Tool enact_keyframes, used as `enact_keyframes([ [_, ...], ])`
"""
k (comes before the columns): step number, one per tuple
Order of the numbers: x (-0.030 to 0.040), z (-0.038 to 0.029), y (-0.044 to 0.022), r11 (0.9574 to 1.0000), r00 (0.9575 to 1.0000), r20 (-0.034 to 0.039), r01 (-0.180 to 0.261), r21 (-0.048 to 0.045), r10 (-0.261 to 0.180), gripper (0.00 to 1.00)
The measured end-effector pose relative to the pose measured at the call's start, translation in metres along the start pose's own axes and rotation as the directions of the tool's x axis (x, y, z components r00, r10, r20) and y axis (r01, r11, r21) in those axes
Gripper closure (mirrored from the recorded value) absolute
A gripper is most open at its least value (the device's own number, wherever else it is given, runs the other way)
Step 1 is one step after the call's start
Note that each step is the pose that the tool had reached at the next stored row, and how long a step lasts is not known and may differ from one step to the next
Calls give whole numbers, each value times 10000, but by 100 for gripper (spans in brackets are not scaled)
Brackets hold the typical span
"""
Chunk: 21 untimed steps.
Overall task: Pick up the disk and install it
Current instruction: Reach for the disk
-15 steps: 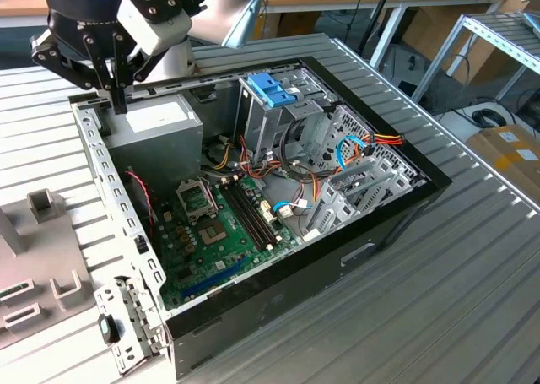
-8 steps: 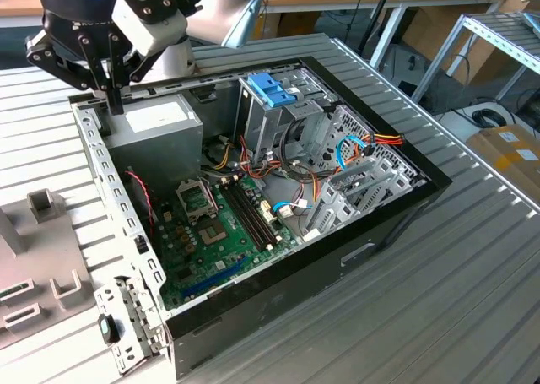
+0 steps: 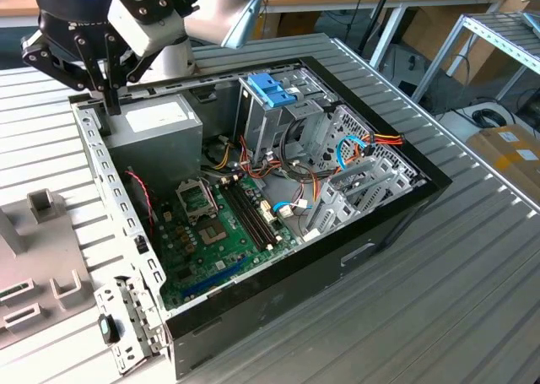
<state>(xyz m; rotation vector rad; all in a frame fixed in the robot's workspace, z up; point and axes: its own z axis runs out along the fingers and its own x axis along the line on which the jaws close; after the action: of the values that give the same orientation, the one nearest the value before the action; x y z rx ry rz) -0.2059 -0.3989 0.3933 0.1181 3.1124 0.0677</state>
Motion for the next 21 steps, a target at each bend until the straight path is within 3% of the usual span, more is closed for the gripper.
enact_keyframes([
  [21, 102, -3, -8, 10000, 10000, 0, 0, 0, 0, 89],
])
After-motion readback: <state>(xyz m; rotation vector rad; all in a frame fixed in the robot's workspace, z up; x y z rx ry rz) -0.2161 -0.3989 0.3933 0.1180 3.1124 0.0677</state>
